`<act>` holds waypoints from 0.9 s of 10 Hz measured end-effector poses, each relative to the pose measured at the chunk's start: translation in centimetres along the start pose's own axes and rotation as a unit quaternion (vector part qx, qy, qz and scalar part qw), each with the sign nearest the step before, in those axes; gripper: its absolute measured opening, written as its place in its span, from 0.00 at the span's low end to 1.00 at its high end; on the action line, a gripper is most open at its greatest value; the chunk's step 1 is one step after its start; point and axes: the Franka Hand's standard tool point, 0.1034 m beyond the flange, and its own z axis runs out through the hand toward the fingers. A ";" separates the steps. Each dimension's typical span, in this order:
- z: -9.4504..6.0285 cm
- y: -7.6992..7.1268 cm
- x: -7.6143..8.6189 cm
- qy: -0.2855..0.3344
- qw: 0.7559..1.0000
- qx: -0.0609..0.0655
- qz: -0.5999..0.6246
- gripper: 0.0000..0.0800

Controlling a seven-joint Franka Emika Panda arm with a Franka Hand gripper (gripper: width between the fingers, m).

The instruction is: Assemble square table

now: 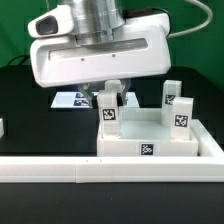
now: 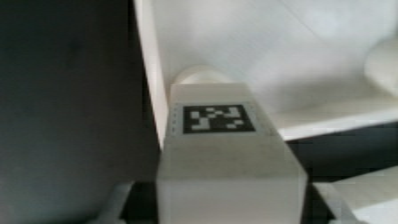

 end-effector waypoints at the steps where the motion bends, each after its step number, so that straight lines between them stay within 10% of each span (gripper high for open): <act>1: 0.0 -0.1 0.0 0.003 1.000 0.000 0.027 0.36; 9: 0.0 0.1 0.4 0.027 0.923 -0.005 0.384 0.37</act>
Offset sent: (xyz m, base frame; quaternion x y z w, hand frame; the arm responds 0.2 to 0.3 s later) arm -0.0052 0.0121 -0.0064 -0.0028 0.0073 0.2078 0.9781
